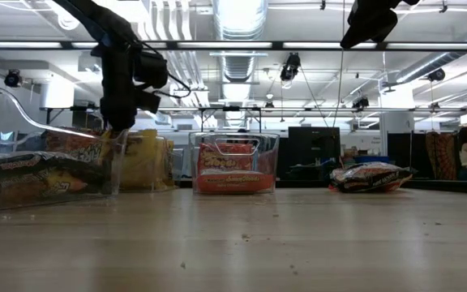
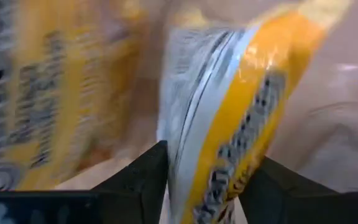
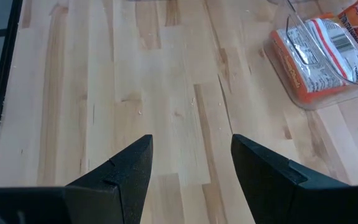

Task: Sort Maruchan noodles
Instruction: Put the yellow noodle pack into the top left transparent bin, then put the black noodle pack into the bottom transparent bin

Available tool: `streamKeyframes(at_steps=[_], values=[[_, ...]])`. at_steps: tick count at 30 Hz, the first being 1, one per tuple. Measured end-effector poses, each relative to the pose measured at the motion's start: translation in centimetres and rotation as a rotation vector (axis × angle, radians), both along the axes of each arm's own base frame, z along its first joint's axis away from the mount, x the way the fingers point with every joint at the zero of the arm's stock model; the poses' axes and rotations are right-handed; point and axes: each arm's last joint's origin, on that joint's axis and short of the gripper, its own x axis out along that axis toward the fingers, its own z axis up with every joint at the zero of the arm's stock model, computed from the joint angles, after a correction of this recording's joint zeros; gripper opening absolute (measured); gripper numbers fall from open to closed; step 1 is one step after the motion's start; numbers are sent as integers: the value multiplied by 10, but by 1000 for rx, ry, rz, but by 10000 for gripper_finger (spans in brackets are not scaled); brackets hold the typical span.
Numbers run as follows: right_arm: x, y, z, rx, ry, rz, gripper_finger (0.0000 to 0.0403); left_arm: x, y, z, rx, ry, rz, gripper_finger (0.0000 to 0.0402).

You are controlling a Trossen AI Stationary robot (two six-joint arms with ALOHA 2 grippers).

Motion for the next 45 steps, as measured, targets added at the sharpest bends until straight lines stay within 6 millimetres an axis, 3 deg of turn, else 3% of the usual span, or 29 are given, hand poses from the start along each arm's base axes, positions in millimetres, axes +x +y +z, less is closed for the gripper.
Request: streamKeyframes(at_steps=[7,18,24,28,33,40,45], values=[[0,0,0,2,0,-2,208,-3,10,2,265,160,68,160],[0,0,0,2,0,-2,208,0,7,9,247,61,73,160],[-2,-1,-2,18,27,-33,208,5,14,49,417,-106,207,160],[-13,-7,-10,-13,146,-190,208,14,4,72,372,-365,257,160],[-35,-23,-23,-138,303,-449,208,41,-34,76,240,-692,137,160],[-47,-42,-49,-154,407,-601,208,83,-123,76,135,-976,-110,160],[-65,-68,-73,-102,472,-739,208,95,-186,72,236,-1009,-170,160]])
